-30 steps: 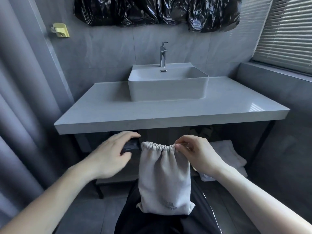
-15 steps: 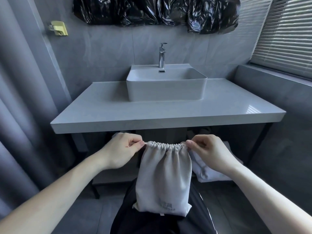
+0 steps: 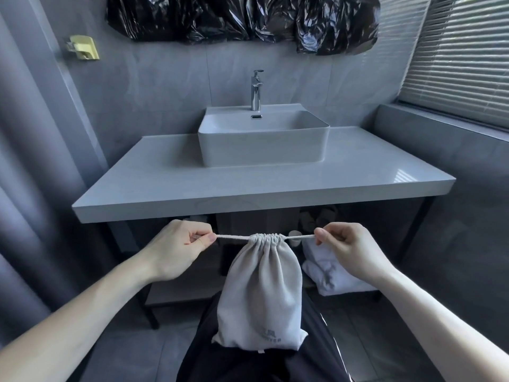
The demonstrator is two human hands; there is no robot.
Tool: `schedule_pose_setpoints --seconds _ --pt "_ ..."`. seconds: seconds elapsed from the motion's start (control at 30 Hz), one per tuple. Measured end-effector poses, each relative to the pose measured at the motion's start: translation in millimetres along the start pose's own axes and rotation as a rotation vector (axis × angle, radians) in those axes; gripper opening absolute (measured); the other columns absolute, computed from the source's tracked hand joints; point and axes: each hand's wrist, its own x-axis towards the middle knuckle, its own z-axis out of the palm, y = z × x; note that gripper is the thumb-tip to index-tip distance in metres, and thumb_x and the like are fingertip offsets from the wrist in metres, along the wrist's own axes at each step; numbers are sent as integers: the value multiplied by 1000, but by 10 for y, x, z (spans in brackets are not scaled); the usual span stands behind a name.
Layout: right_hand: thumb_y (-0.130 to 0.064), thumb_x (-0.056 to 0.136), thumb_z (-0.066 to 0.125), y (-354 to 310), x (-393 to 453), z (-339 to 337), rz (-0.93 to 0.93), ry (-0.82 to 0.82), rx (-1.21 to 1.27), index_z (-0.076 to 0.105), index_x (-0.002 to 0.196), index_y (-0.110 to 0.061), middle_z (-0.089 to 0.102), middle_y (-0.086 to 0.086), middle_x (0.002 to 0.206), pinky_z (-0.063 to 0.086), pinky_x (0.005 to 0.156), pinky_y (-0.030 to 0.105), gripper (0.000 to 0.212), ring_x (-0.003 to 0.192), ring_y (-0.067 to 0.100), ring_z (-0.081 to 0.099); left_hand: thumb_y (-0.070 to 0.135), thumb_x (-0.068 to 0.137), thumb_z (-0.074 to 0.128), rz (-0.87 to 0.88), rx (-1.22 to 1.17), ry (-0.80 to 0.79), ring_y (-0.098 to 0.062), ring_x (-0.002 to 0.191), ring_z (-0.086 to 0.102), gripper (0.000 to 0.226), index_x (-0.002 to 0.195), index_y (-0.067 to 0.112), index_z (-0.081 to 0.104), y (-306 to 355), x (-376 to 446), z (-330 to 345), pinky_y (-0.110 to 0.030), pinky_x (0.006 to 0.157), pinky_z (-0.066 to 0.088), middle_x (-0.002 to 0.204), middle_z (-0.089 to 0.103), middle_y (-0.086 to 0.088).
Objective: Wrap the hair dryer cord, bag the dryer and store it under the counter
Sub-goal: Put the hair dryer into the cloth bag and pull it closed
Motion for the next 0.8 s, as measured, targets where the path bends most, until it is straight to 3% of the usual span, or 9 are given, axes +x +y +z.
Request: schedule_pose_setpoints --seconds 0.2,0.3,0.5,0.6,0.63,0.7,0.73,0.8 --pt "-38 106 65 -199 20 28 -22 -54 38 72 73 -18 49 -13 50 30 49 16 40 48 5 37 31 106 59 27 10 63 -12 59 27 48 69 9 38 294 13 -49 -36 59 26 58 31 4" --pt "-29 106 66 -176 48 12 -28 -4 44 68 71 -12 51 -17 45 31 49 13 40 44 3 39 30 102 62 -19 62 127 -13 56 26 49 66 10 37 253 45 -98 -37 58 26 53 29 7" --pt "-34 106 66 212 53 161 97 -46 87 67 68 -19 37 -12 47 25 46 14 42 41 5 31 25 101 65 -34 -52 60 -13 57 24 54 63 12 29 152 -24 60 -36 58 23 57 26 4" --pt "-40 106 64 286 -12 295 127 -93 55 72 75 -22 54 -9 58 36 54 22 36 49 2 41 19 103 66 -8 -144 62 -13 56 25 55 62 8 30 230 -53 107 -32 55 22 57 27 0" --pt "-40 106 64 256 -40 338 134 -130 97 74 83 -26 64 -10 65 40 55 18 29 52 2 49 20 103 65 14 -167 63 -14 57 26 55 63 6 31 270 -54 98 -31 55 22 58 27 -1" --pt "-42 106 65 118 -126 456 143 -277 243 75 112 -36 80 -16 97 47 59 7 14 73 -5 70 27 99 63 54 -205 78 -17 59 26 53 63 5 32 345 -38 79 -32 56 23 60 28 -4" --pt "-44 104 67 50 -157 527 127 -344 281 70 126 -42 79 -20 114 52 69 7 23 94 -8 74 29 97 62 57 -227 93 -19 61 26 52 63 5 31 370 -24 70 -34 58 22 61 27 -5" --pt "-47 100 72 0 -165 663 61 -374 270 60 139 -52 73 -27 131 53 95 10 42 122 -14 65 32 95 60 47 -262 120 -20 62 25 50 63 8 30 383 10 35 -37 59 21 62 26 -4"
